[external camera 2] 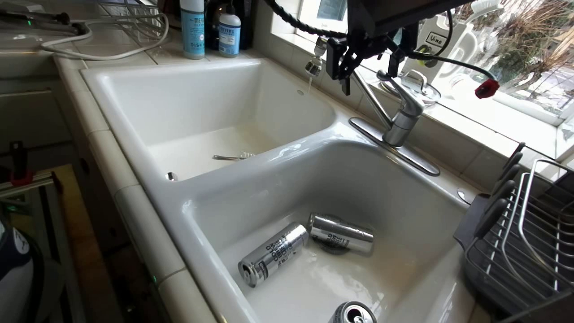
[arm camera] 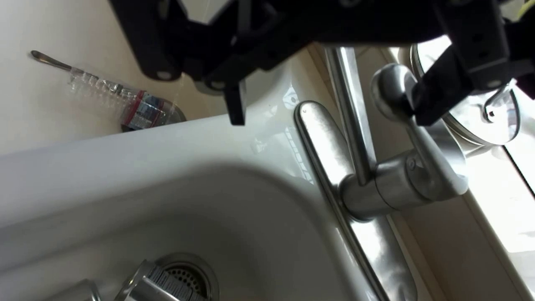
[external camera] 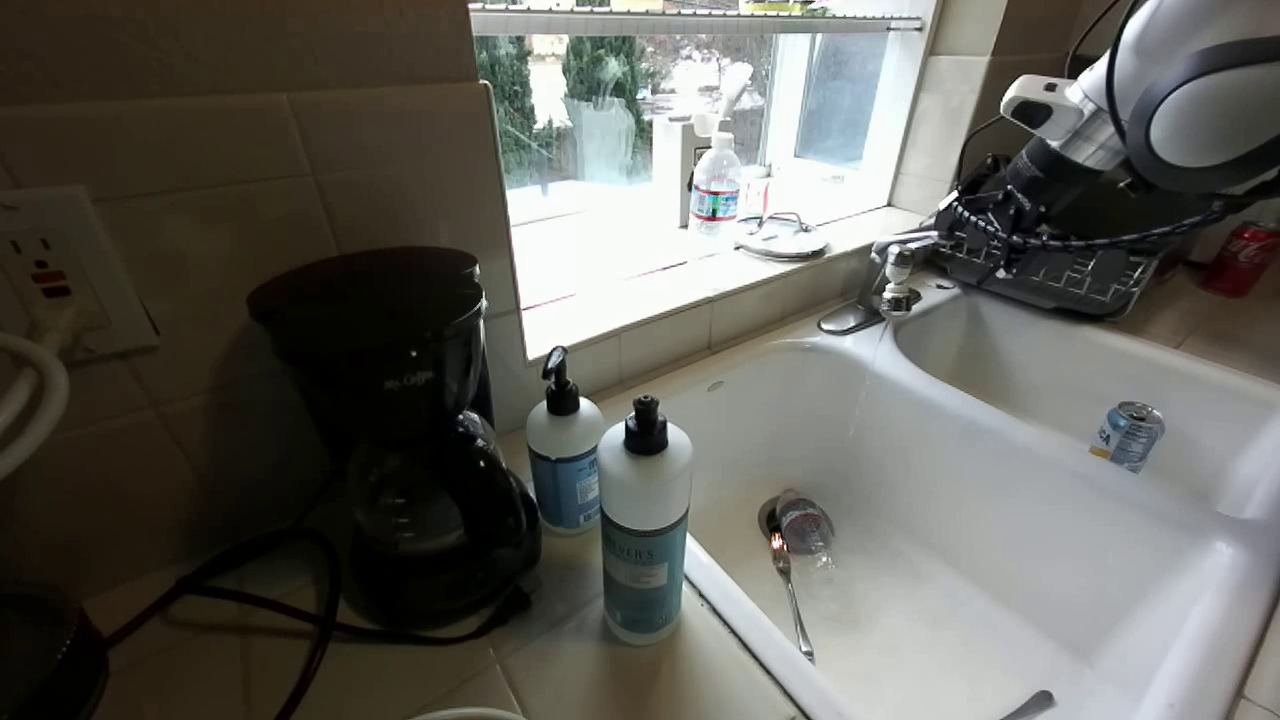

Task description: Press on the faucet handle

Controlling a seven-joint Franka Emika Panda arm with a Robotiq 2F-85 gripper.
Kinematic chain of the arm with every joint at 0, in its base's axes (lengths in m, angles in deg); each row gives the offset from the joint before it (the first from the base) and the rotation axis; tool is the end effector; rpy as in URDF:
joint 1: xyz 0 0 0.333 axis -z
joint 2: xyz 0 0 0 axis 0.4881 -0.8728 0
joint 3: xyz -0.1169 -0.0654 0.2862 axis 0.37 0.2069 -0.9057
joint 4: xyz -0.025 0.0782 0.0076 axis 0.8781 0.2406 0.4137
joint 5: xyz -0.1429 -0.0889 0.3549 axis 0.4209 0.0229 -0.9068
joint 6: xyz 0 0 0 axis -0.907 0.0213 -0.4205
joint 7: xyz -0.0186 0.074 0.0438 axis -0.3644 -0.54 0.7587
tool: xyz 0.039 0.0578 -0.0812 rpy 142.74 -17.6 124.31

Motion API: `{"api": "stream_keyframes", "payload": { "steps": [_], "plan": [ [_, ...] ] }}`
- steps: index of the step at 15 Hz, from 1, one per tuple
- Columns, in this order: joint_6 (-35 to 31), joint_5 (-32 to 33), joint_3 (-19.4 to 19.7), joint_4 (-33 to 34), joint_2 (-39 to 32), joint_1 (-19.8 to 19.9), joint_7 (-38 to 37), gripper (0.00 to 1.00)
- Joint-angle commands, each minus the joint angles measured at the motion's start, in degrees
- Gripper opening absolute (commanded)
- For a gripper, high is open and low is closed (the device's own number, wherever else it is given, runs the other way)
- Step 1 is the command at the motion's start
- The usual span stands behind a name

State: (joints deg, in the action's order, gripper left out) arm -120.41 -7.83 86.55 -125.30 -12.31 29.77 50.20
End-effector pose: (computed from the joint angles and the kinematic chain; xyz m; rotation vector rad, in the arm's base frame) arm 0.4977 -0.0844 0.4623 2.2737 1.5311 0.4723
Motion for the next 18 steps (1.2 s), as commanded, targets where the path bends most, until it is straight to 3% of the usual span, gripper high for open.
{"api": "stream_keyframes", "payload": {
  "steps": [1, 5, 12, 18],
  "plan": [
    [1.3, -7.3, 1.7, 0.4, -1.2, -2.6, 7.0, 1.0],
    [6.6, -15.3, 2.4, 1.7, -1.9, -3.9, 14.7, 1.0],
    [17.1, -12.4, 0.8, 6.4, -4.7, -1.0, 13.2, 1.0],
    [16.3, -12.1, -0.4, 8.2, -6.9, -0.1, 12.8, 1.0]
  ]
}}
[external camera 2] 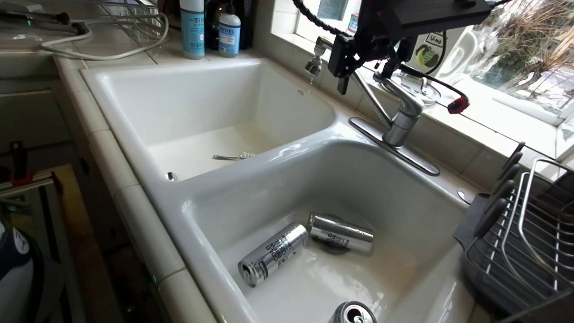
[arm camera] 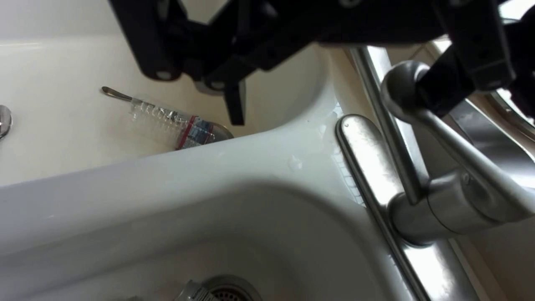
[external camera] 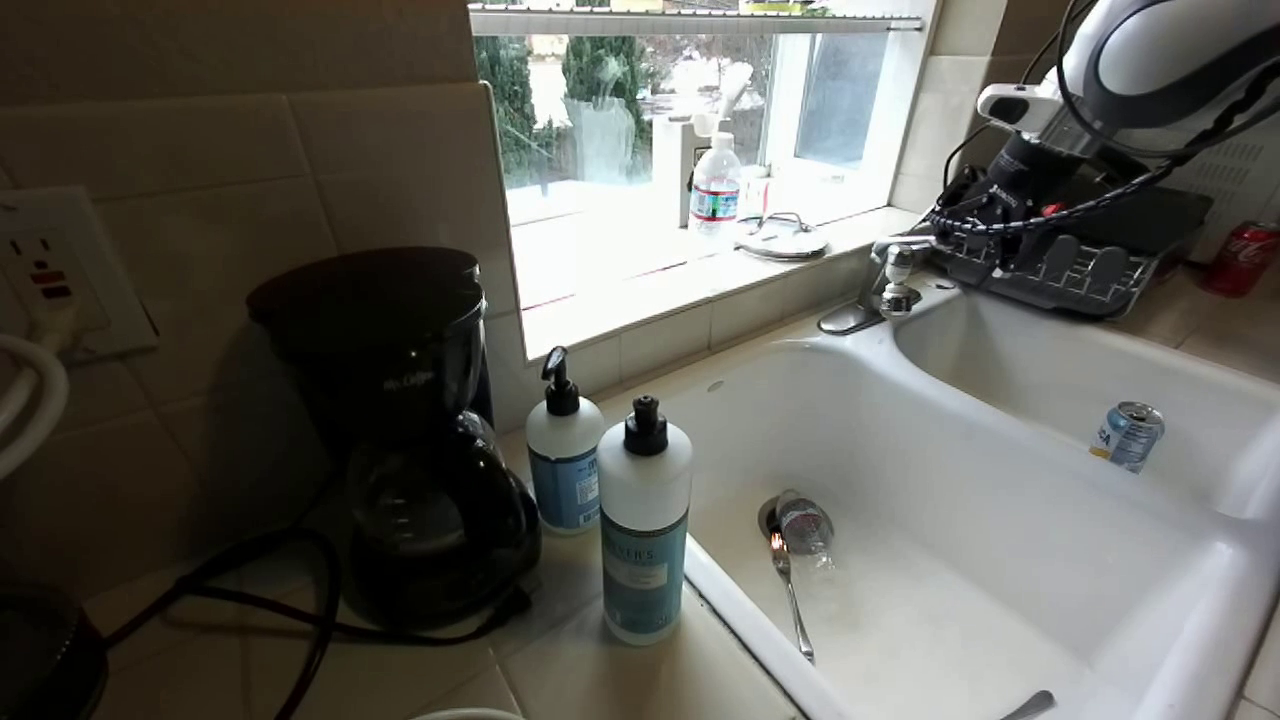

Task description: Press on the faucet handle

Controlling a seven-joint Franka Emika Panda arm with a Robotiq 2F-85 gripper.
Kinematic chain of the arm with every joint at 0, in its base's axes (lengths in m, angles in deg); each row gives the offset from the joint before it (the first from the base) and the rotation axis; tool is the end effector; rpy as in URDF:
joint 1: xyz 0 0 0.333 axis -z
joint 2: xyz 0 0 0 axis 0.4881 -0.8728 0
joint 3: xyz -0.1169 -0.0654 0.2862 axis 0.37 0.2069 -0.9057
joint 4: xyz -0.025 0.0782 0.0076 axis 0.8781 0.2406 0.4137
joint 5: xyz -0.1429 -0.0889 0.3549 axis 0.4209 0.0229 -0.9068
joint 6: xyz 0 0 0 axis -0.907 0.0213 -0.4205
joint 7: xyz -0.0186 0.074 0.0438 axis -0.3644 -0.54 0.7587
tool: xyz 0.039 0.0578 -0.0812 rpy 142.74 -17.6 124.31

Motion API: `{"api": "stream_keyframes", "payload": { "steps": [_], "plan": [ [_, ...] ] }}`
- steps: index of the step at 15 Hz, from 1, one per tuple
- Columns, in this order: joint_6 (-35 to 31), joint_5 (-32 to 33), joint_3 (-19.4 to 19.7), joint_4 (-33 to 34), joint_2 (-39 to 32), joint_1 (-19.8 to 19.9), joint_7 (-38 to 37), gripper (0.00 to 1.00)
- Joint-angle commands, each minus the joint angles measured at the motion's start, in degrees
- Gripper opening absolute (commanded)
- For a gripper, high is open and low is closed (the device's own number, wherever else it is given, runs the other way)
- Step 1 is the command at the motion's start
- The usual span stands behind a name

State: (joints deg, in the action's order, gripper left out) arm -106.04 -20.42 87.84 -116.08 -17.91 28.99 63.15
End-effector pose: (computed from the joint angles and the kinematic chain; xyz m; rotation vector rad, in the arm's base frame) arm 0.5242 -0.0961 0.4606 2.3952 1.7273 0.4083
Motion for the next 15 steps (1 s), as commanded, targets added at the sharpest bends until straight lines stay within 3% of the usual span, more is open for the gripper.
{"api": "stream_keyframes", "payload": {
  "steps": [1, 6, 11, 15],
  "plan": [
    [-0.8, 0.2, -1.9, -1.2, -1.2, 0.7, 0.0, 1.0],
    [-10.3, 2.9, -3.0, -2.3, 2.5, 1.1, -0.9, 1.0],
    [-7.5, 6.7, -3.6, -1.5, 3.2, 1.0, -1.3, 1.0],
    [-9.9, 11.6, -5.0, -2.4, 4.7, 2.0, -5.5, 1.0]
  ]
}}
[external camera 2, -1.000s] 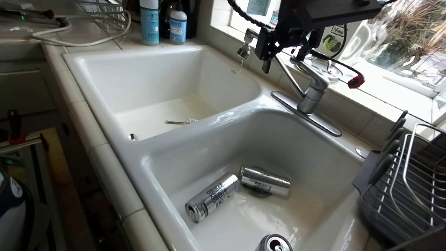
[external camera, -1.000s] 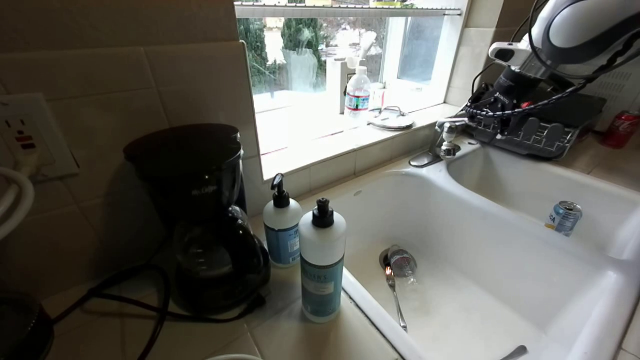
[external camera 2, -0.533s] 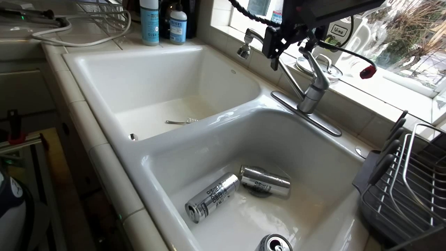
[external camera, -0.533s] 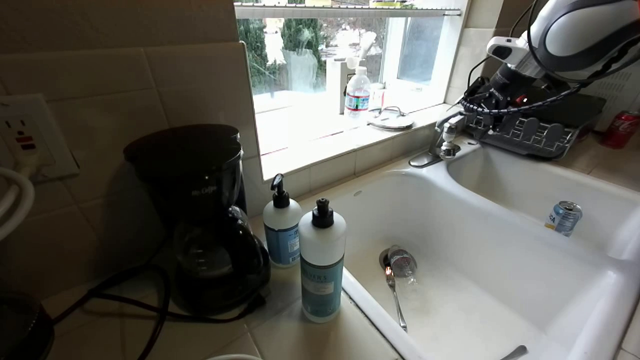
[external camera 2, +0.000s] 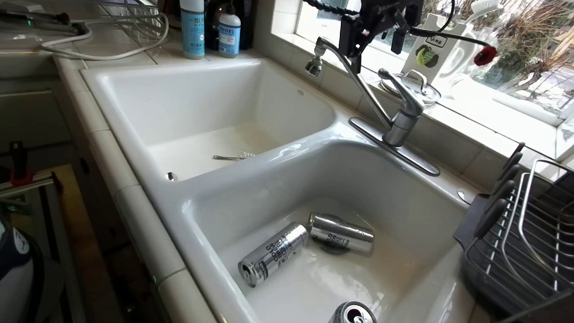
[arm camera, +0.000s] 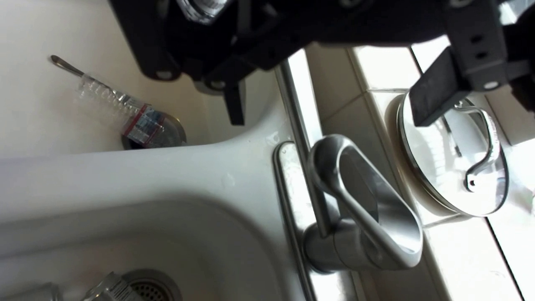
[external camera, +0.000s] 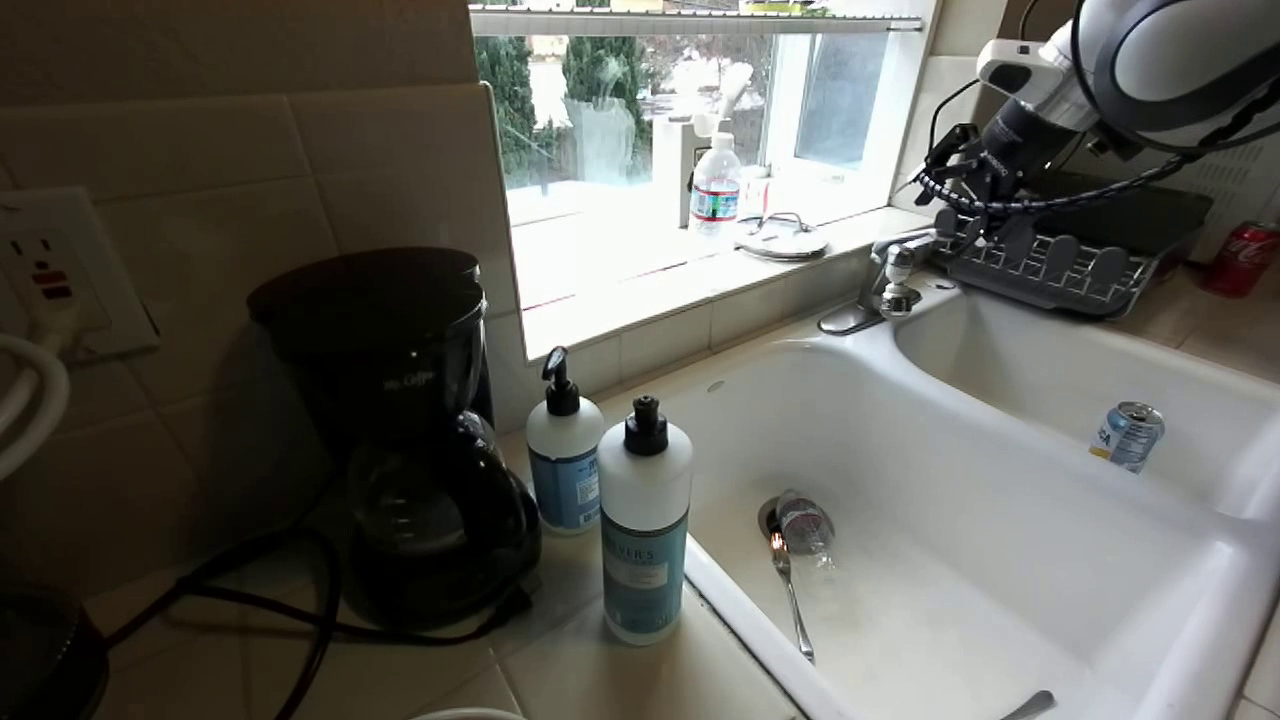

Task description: Press on the faucet handle

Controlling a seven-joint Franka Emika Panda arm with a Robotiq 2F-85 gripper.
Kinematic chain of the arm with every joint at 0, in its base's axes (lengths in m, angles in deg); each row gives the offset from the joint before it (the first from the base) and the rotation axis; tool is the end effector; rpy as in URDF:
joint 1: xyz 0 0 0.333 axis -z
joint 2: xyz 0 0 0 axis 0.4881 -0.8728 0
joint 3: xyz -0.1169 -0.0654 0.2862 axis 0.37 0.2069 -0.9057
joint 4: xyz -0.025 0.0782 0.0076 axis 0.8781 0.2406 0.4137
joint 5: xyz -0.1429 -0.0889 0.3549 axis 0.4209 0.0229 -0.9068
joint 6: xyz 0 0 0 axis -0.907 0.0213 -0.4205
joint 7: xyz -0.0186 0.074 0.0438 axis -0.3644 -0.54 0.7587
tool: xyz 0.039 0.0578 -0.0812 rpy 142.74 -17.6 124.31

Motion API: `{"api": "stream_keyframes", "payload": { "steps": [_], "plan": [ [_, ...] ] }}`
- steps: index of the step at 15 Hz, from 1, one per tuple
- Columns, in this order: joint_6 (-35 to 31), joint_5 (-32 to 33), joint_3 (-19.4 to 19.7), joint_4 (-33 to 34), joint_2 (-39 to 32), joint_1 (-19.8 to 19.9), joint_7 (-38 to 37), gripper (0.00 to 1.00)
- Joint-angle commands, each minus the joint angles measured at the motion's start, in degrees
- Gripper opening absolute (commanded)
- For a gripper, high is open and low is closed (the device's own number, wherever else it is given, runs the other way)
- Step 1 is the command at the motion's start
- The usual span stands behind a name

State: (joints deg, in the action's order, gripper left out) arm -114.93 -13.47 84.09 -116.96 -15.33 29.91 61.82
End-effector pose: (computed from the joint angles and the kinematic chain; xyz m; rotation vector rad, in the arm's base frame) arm 0.5288 -0.0707 0.4964 2.1440 1.7217 0.4785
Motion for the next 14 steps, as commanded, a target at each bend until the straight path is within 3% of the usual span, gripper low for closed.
{"api": "stream_keyframes", "payload": {
  "steps": [1, 5, 7, 11, 12, 14],
  "plan": [
    [0.3, 6.6, -1.7, -1.6, 3.2, 1.5, -7.0, 1.0],
    [7.2, 13.9, -2.7, -1.8, 8.0, 3.1, -17.1, 1.0],
    [8.7, 14.4, -2.6, -2.9, 11.3, 2.9, -20.9, 1.0],
    [5.4, 14.6, -3.1, -6.1, 17.5, 2.6, -29.1, 1.0],
    [7.1, 13.4, -1.3, -2.4, 13.6, 1.2, -25.1, 1.0],
    [7.1, 13.7, -1.7, -3.6, 15.9, 1.1, -27.3, 1.0]
  ]
}}
